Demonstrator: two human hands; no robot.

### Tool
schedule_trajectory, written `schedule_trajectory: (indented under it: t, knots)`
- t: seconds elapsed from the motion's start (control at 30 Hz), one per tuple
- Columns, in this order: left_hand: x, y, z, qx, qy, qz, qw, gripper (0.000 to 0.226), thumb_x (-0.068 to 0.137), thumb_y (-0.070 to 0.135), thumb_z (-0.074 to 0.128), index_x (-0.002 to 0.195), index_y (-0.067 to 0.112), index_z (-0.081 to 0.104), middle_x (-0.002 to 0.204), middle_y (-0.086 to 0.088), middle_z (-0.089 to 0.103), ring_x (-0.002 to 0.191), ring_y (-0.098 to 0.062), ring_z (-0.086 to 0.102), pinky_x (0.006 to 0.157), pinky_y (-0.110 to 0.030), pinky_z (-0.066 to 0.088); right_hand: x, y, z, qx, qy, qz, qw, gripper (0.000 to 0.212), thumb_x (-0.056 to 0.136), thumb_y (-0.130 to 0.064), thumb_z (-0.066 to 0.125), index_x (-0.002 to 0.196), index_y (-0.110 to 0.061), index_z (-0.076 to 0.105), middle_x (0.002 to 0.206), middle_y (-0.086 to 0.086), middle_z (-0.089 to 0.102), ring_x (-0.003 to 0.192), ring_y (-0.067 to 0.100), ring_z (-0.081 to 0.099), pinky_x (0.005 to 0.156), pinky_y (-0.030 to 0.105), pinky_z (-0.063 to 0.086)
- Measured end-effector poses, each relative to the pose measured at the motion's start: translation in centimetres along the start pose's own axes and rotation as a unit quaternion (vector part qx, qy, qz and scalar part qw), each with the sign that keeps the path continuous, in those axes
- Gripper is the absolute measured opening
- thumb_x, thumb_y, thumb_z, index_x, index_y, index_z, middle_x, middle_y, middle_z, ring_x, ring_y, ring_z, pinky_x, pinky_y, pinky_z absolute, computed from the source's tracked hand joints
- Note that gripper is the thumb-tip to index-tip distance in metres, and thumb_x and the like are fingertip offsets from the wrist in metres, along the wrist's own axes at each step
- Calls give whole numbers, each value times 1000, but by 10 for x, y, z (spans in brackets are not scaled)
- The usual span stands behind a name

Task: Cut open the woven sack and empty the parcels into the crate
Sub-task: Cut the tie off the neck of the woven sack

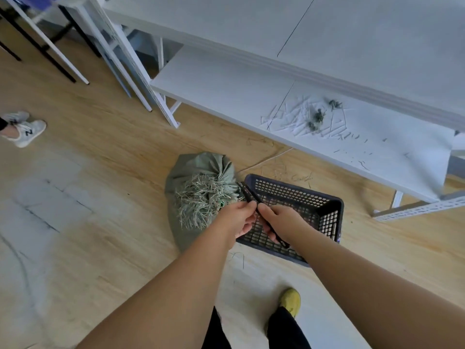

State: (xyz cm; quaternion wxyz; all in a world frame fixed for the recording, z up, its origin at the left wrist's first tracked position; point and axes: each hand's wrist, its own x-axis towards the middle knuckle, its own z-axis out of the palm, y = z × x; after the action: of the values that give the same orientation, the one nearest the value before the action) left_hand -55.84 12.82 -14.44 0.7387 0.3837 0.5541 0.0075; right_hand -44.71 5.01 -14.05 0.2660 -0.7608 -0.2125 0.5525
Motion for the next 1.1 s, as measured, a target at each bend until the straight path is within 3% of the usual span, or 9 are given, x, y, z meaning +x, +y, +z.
schedule_trajectory:
  t: [0.17,0.33,0.43,0.53,0.6,0.67,0.8,0.93,1.1]
  knots:
    - [24,-12,-22,79,5,16,997,14,97,28,55,98,20,66,105,-4,66,94,-13,63,73,-22,48,31,11,30,24,38,47,998,50,93,-56,47,72,-12,58,56,1,56,44,15,50,46,24,43]
    - [59,-27,-67,244,67,54,966,36,97,35,52,129,18,57,125,-1,63,111,-18,61,97,-37,49,69,13,57,43,52,49,997,47,85,-58,57,89,-12,59,64,3,62,52,18,55,54,30,50]
    - [91,-40,-86,382,85,59,918,38,97,28,54,134,20,52,131,1,60,113,-18,58,91,-28,44,101,26,60,10,80,43,996,34,80,-43,72,96,-18,57,67,2,61,51,15,54,55,29,52]
    - [122,-59,-94,498,61,85,861,43,96,25,55,138,23,47,135,0,54,119,-20,54,96,-34,44,139,43,67,-30,94,38,994,28,81,-38,71,94,-18,57,66,3,60,51,15,53,59,34,54]
    - [144,-77,-97,605,86,116,783,49,95,29,56,141,28,41,145,0,40,135,-21,37,107,-41,37,165,58,75,-39,94,44,994,25,83,-41,68,91,-20,57,64,2,58,54,17,53,63,36,55]
    - [170,-96,-100,679,123,140,710,54,93,34,58,143,31,37,156,0,18,147,-25,9,116,-54,17,191,73,84,-51,95,39,993,27,85,-47,65,88,-22,57,63,1,56,56,17,53,59,34,52]
    - [237,-126,-104,718,167,160,657,74,90,33,63,149,35,18,160,-2,-10,145,-32,-23,107,-70,-9,244,109,100,-65,109,-3,992,37,81,-58,62,89,-22,58,66,-3,57,60,16,55,53,27,43]
    - [298,-141,-113,716,230,152,641,91,87,34,66,152,34,1,160,-4,-11,144,-37,-24,107,-73,-2,295,139,109,-61,132,-29,989,55,83,-73,39,94,-22,56,74,-4,59,73,19,58,62,32,46]
    - [355,-125,-137,705,278,193,623,96,84,51,64,152,18,4,161,-6,2,147,-35,-1,107,-67,22,350,150,113,-22,146,-77,986,44,93,-56,44,106,-16,54,83,5,67,71,22,66,75,40,56]
